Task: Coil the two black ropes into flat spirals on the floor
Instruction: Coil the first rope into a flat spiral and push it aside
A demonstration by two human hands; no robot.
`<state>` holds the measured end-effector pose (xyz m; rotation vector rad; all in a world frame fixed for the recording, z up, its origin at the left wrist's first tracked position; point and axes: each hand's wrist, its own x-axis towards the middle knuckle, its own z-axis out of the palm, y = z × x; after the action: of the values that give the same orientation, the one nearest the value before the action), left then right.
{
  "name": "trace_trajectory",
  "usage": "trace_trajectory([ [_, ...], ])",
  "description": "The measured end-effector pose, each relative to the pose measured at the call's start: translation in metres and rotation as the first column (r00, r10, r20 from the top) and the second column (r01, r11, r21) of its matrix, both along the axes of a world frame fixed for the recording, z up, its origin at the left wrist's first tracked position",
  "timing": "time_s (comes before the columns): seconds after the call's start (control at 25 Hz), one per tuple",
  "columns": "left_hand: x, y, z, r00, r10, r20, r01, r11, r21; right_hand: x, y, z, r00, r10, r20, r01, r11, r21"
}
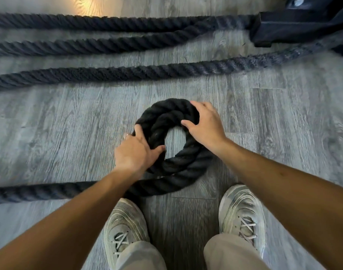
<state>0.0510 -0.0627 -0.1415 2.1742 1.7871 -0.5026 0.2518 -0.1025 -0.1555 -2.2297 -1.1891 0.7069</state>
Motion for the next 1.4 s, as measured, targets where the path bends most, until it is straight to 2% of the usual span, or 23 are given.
trace_trajectory([
  [0.08, 0.004, -0.002, 0.0, 0.997, -0.057, -0.056, 0.062, 0.994, 0.091, -0.013, -0.012, -0.005, 0.989, -0.147, -0.016, 0.144, 0.981, -0.133],
  [0.16, 0.005, 0.001, 0.004, 0.988, -0.11, -0.109, 0.12, 0.989, 0.091, -0.038, -0.042, -0.014, 0.964, -0.265, 0.008, 0.26, 0.936, -0.236],
  [0.28, 0.008, 0.012, 0.003, 0.979, -0.129, -0.156, 0.136, 0.99, 0.04, -0.05, -0.063, -0.021, 0.944, -0.329, -0.005, 0.322, 0.927, -0.192],
  [0.32, 0.01, 0.022, 0.004, 0.986, -0.1, -0.13, 0.103, 0.995, 0.013, -0.048, -0.061, -0.021, 0.946, -0.323, 0.0, 0.318, 0.93, -0.183],
  [0.4, 0.016, 0.045, 0.006, 0.998, -0.057, 0.018, 0.058, 0.996, -0.061, -0.047, -0.058, -0.02, 0.951, -0.308, 0.012, 0.306, 0.937, -0.17],
  [0.48, 0.022, 0.058, 0.005, 0.976, -0.149, 0.16, 0.167, 0.981, -0.104, -0.048, -0.06, -0.021, 0.955, -0.295, 0.011, 0.293, 0.942, -0.162],
  [0.56, 0.022, 0.058, 0.0, 0.959, -0.226, 0.173, 0.242, 0.968, -0.074, -0.043, -0.06, -0.024, 0.97, -0.244, -0.006, 0.239, 0.955, -0.173],
  [0.6, 0.019, 0.055, -0.001, 0.963, -0.19, 0.19, 0.205, 0.977, -0.059, -0.036, -0.055, -0.023, 0.98, -0.199, -0.012, 0.194, 0.965, -0.176],
  [0.72, 0.0, 0.037, -0.003, 0.95, 0.056, 0.306, -0.036, 0.997, -0.071, 0.0, -0.022, -0.017, 0.998, 0.06, -0.026, -0.064, 0.983, -0.174],
  [0.8, -0.015, 0.019, -0.004, 0.912, 0.2, 0.357, -0.178, 0.98, -0.093, 0.012, 0.001, -0.007, 0.968, 0.25, -0.016, -0.25, 0.959, -0.13],
  [0.84, -0.019, 0.01, -0.004, 0.901, 0.244, 0.359, -0.224, 0.97, -0.098, 0.013, 0.007, -0.005, 0.956, 0.292, 0.012, -0.29, 0.953, -0.09],
  [0.92, -0.021, 0.001, -0.004, 0.907, 0.265, 0.327, -0.252, 0.964, -0.082, 0.0, 0.004, -0.007, 0.978, 0.194, 0.076, -0.19, 0.981, -0.047],
  [1.0, -0.019, 0.002, -0.004, 0.914, 0.254, 0.316, -0.247, 0.967, -0.064, -0.026, -0.023, -0.014, 0.99, -0.109, 0.09, 0.118, 0.987, -0.109],
  [1.08, -0.017, 0.004, 0.001, 0.922, 0.249, 0.297, -0.234, 0.968, -0.087, -0.053, -0.056, -0.017, 0.947, -0.315, 0.068, 0.322, 0.921, -0.217],
  [1.24, -0.005, 0.03, 0.008, 0.996, 0.089, 0.024, -0.087, 0.994, -0.07, -0.066, -0.072, -0.021, 0.934, -0.356, 0.021, 0.353, 0.914, -0.199],
  [1.28, -0.001, 0.042, 0.008, 0.996, 0.07, 0.057, -0.067, 0.996, -0.057, -0.065, -0.07, -0.02, 0.938, -0.347, 0.015, 0.343, 0.919, -0.195],
  [1.4, 0.006, 0.071, 0.0, 0.955, 0.013, 0.295, 0.026, 0.992, -0.126, -0.066, -0.07, -0.021, 0.947, -0.322, 0.007, 0.318, 0.931, -0.181],
])
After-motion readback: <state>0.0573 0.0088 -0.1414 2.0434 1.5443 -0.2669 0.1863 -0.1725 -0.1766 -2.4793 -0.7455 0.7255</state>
